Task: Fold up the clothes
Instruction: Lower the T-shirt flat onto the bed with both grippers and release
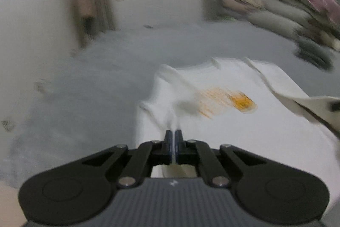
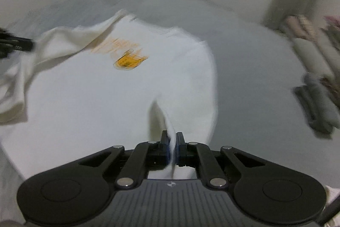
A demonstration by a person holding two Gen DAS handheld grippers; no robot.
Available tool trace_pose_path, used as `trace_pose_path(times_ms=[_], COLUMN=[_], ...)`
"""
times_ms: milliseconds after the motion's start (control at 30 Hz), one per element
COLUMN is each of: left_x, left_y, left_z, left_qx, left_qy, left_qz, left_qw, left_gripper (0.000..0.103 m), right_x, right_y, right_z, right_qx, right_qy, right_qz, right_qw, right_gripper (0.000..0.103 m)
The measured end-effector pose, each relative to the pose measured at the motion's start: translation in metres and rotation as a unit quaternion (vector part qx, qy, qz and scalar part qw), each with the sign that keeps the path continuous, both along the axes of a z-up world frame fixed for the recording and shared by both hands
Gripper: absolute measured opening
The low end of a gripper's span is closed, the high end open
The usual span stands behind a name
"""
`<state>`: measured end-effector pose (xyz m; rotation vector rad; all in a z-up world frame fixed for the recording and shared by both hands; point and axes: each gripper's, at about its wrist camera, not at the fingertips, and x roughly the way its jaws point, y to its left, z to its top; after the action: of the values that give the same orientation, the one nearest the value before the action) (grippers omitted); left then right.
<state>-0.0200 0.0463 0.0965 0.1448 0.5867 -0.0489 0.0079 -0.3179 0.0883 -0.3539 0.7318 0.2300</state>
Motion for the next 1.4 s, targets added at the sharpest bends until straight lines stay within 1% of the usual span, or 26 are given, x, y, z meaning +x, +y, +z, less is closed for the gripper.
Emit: trace_pose_path(times_ms=[67, 100, 167, 200, 300, 333, 400, 433, 467, 500, 533, 567, 600, 633, 700, 733, 767, 833, 900, 967, 1033, 1100, 1167, 1267, 1400], left_x=[0.008, 0.014, 0.027, 0.034, 0.059, 0.070, 0.090, 0.099, 0.107, 0.110, 0.114, 0.116, 0.111, 0.105, 0.093, 0.087, 0.080, 0.066, 0.049, 0.035, 0.018, 0.003, -0.010, -0.028, -0.048], left_y=[0.028, 0.044, 0.073, 0.087, 0.129, 0.142, 0.164, 0.174, 0.182, 0.186, 0.191, 0.194, 0.194, 0.192, 0.178, 0.168, 0.158, 0.136, 0.115, 0.101, 0.088, 0.078, 0.073, 0.068, 0.070], left_z=[0.016, 0.024, 0.035, 0.040, 0.046, 0.045, 0.042, 0.039, 0.037, 0.035, 0.034, 0.033, 0.034, 0.035, 0.037, 0.036, 0.035, 0.032, 0.026, 0.016, 0.004, -0.008, -0.019, -0.032, -0.040], left_qx=[-0.005, -0.004, 0.019, 0.028, 0.044, 0.055, 0.065, 0.070, 0.072, 0.069, 0.065, 0.060, 0.054, 0.047, 0.026, 0.019, 0.013, -0.007, -0.041, -0.081, -0.112, -0.125, -0.135, -0.150, -0.139], left_qy=[-0.021, -0.031, -0.051, -0.058, -0.055, -0.048, -0.026, -0.014, -0.004, 0.003, 0.011, 0.015, 0.010, 0.006, 0.004, 0.003, 0.004, 0.010, 0.028, 0.053, 0.079, 0.100, 0.114, 0.133, 0.141], left_qz=[0.044, 0.073, 0.135, 0.163, 0.221, 0.237, 0.265, 0.280, 0.291, 0.293, 0.296, 0.297, 0.294, 0.284, 0.251, 0.239, 0.222, 0.185, 0.140, 0.109, 0.090, 0.080, 0.073, 0.059, 0.060], left_qw=[0.9988, 0.9968, 0.9894, 0.9845, 0.9728, 0.9688, 0.9617, 0.9575, 0.9540, 0.9536, 0.9531, 0.9529, 0.9541, 0.9576, 0.9677, 0.9709, 0.9749, 0.9827, 0.9889, 0.9894, 0.9866, 0.9839, 0.9815, 0.9780, 0.9784], left_gripper=[0.002, 0.002, 0.002, 0.002, 0.002, 0.002, 0.002, 0.002, 0.004, 0.009, 0.018, 0.024, 0.028, 0.028, 0.031, 0.033, 0.034, 0.042, 0.045, 0.047, 0.047, 0.047, 0.047, 0.049, 0.050], right_x=[0.006, 0.010, 0.019, 0.023, 0.034, 0.037, 0.043, 0.046, 0.050, 0.054, 0.060, 0.066, 0.071, 0.073, 0.076, 0.075, 0.074, 0.068, 0.061, 0.055, 0.049, 0.040, 0.031, 0.011, -0.003], right_y=[-0.014, -0.018, -0.027, -0.030, -0.042, -0.045, -0.049, -0.052, -0.053, -0.055, -0.057, -0.058, -0.059, -0.059, -0.057, -0.055, -0.053, -0.049, -0.044, -0.039, -0.035, -0.031, -0.027, -0.023, -0.029], right_z=[0.005, 0.005, 0.003, 0.002, 0.002, 0.002, 0.002, 0.002, 0.003, 0.003, 0.002, 0.000, -0.003, -0.006, -0.009, -0.008, -0.006, 0.000, 0.005, 0.006, 0.004, -0.001, -0.006, -0.009, -0.011], right_qx=[-0.010, -0.026, -0.065, -0.076, -0.087, -0.094, -0.105, -0.113, -0.126, -0.136, -0.142, -0.145, -0.149, -0.155, -0.167, -0.169, -0.166, -0.143, -0.117, -0.093, -0.063, -0.025, 0.008, 0.048, 0.107], right_qy=[-0.023, -0.035, -0.058, -0.067, -0.091, -0.100, -0.114, -0.124, -0.136, -0.148, -0.154, -0.152, -0.150, -0.145, -0.138, -0.140, -0.141, -0.144, -0.147, -0.135, -0.112, -0.076, -0.044, -0.017, 0.023], right_qz=[-0.041, -0.063, -0.104, -0.122, -0.172, -0.185, -0.207, -0.223, -0.241, -0.258, -0.270, -0.277, -0.283, -0.283, -0.277, -0.272, -0.267, -0.255, -0.240, -0.216, -0.192, -0.159, -0.127, -0.092, -0.058], right_qw=[0.999, 0.997, 0.991, 0.987, 0.977, 0.973, 0.966, 0.960, 0.953, 0.945, 0.940, 0.937, 0.936, 0.935, 0.936, 0.937, 0.939, 0.945, 0.952, 0.962, 0.973, 0.984, 0.991, 0.994, 0.992], right_gripper=[0.006, 0.006, 0.006, 0.006, 0.006, 0.006, 0.006, 0.006, 0.006, 0.006, 0.006, 0.006, 0.006, 0.008, 0.014, 0.019, 0.023, 0.027, 0.030, 0.032, 0.033, 0.033, 0.033, 0.034, 0.034])
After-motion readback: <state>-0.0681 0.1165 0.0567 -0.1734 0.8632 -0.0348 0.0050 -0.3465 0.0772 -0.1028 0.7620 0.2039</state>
